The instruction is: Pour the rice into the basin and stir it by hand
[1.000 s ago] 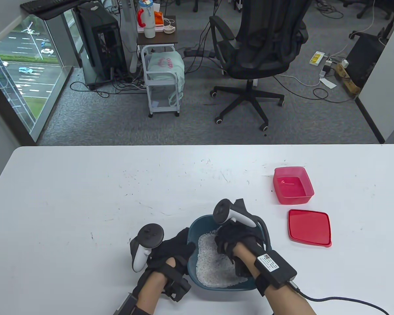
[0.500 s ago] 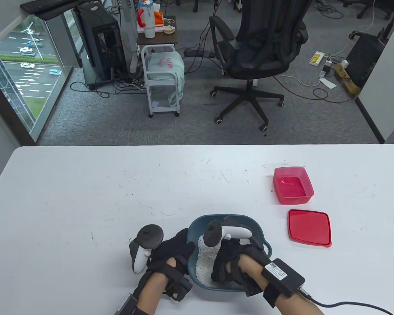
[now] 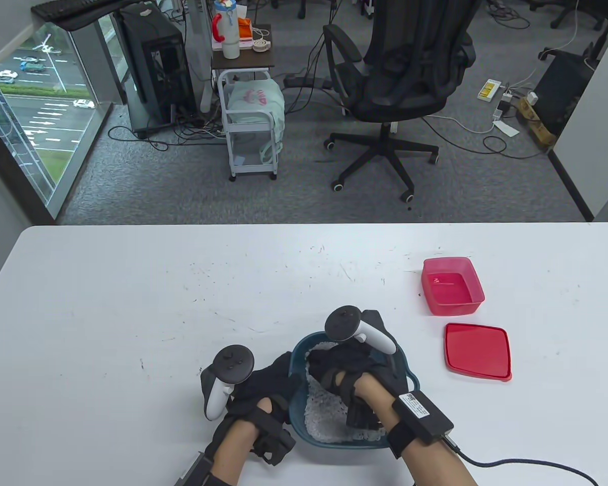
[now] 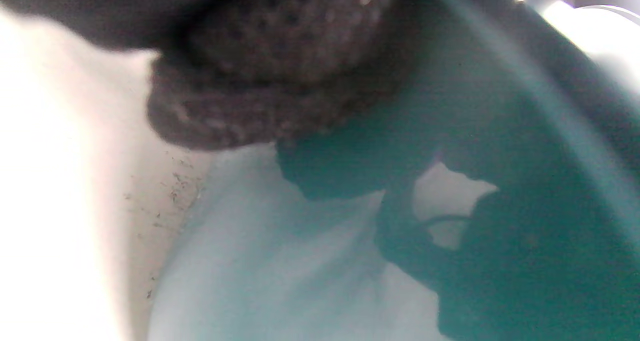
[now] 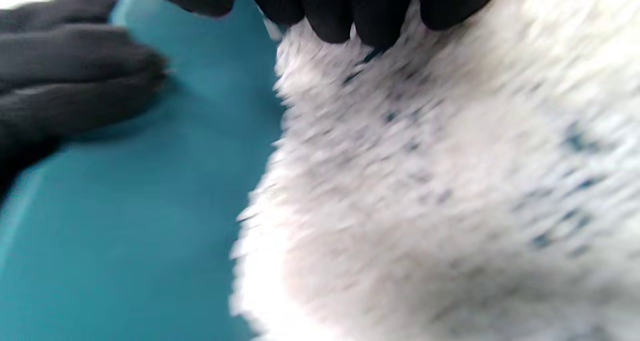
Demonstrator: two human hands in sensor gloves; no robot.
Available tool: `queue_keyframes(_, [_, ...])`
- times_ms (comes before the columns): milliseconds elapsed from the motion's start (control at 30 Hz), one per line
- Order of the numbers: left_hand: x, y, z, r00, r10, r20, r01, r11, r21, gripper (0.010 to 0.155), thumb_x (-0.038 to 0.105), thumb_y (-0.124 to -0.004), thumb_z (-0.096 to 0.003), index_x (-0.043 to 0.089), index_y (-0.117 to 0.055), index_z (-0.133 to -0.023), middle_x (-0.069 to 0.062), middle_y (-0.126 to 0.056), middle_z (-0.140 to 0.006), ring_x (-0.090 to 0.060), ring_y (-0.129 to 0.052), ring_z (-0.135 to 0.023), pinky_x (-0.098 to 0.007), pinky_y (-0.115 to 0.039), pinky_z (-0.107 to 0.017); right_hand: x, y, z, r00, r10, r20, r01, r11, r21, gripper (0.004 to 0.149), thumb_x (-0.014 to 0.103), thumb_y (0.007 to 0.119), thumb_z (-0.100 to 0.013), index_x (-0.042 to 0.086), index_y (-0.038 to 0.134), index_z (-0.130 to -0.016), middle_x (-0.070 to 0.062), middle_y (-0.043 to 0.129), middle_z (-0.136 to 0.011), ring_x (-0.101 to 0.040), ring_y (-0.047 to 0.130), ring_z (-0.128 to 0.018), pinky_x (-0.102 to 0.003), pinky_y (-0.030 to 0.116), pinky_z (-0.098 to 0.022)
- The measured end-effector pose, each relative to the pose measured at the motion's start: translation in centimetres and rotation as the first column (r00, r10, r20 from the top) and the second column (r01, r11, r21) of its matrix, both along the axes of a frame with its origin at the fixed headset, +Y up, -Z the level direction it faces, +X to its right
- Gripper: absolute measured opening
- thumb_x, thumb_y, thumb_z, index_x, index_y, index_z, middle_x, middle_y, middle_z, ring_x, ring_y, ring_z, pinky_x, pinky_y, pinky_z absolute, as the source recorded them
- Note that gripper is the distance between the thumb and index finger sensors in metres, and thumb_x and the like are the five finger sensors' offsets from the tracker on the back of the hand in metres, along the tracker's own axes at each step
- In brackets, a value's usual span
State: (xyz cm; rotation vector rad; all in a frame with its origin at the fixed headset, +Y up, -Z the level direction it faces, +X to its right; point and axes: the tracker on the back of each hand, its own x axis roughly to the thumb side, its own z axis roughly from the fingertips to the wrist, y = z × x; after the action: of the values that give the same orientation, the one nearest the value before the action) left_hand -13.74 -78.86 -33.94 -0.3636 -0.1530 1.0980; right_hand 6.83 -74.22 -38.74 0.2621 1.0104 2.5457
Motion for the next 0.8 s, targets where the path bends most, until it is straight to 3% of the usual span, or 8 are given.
queue_keyframes(133, [0.0,0.0,0.1,1.0,0.005,-0.005,-0.005,1.0,-0.002,0.067,0.03,-0.082,-0.0501,0.001,-0.059,-0.106,-0.032,-0.077,-0.096,-0.013,-0.107,-0.007,-0.023,-0.095,0.002,0.8,0.1,0.5,0.946,0.323,-0.01,-0.323,0.946,0.015,0.062,0.037,0.073,-0.04,0.007,0.07,-0.094,-0.024,0.078,-0.092,-0.048,0.081,-0.078,-0.063,0.068,-0.053])
queue_keyframes(233, [0.0,0.0,0.1,1.0,0.006,-0.01,-0.006,1.0,-0.005,0.067,0.03,-0.081,-0.0501,0.001,-0.059,-0.106,-0.032,-0.077,-0.096,-0.013,-0.107,-0.007,-0.023,-0.095,0.002,1.1,0.0,1.2,0.887,0.458,-0.054,-0.458,0.889,0.014,0.061,0.037,0.074,-0.039,0.003,0.077,-0.09,-0.028,0.085,-0.085,-0.049,0.089,-0.068,-0.059,0.076,-0.046])
queue_keyframes(433, [-0.1,0.0,0.2,1.0,0.015,-0.027,-0.015,1.0,-0.007,0.067,0.03,-0.082,-0.05,0.0,-0.06,-0.106,-0.032,-0.078,-0.095,-0.013,-0.107,-0.006,-0.023,-0.095,0.002,0.7,-0.8,3.2,0.84,0.516,-0.168,-0.526,0.85,-0.019,0.06,0.038,0.076,-0.037,-0.008,0.086,-0.075,-0.031,0.101,-0.06,-0.046,0.105,-0.037,-0.054,0.086,-0.024])
queue_keyframes(533, [-0.1,0.0,0.2,0.999,0.014,-0.037,-0.014,1.0,-0.006,0.067,0.03,-0.082,-0.0499,0.0,-0.06,-0.106,-0.032,-0.078,-0.095,-0.013,-0.107,-0.006,-0.023,-0.095,0.002,0.7,-1.3,3.5,0.879,0.42,-0.228,-0.455,0.881,-0.133,0.061,0.038,0.078,-0.035,-0.012,0.091,-0.068,-0.032,0.106,-0.051,-0.046,0.107,-0.027,-0.055,0.087,-0.018])
queue_keyframes(633, [-0.1,0.0,0.2,0.999,0.019,-0.042,-0.019,1.0,-0.01,0.067,0.03,-0.082,-0.0498,0.0,-0.061,-0.106,-0.032,-0.078,-0.095,-0.014,-0.107,-0.006,-0.023,-0.096,0.002,0.3,-2.0,3.9,0.956,0.086,-0.28,-0.175,0.935,-0.31,0.061,0.038,0.078,-0.036,-0.009,0.09,-0.072,-0.033,0.104,-0.053,-0.048,0.104,-0.028,-0.055,0.085,-0.018])
queue_keyframes(800, [-0.1,-0.1,0.4,0.999,0.037,-0.037,-0.038,0.999,-0.022,0.067,0.032,-0.081,-0.0505,0.001,-0.06,-0.106,-0.032,-0.077,-0.096,-0.014,-0.106,-0.008,-0.023,-0.095,0.002,-0.4,-2.4,3.4,0.945,-0.243,-0.219,0.131,0.894,-0.428,0.063,0.037,0.077,-0.037,-0.003,0.081,-0.085,-0.031,0.093,-0.076,-0.052,0.098,-0.055,-0.06,0.082,-0.037])
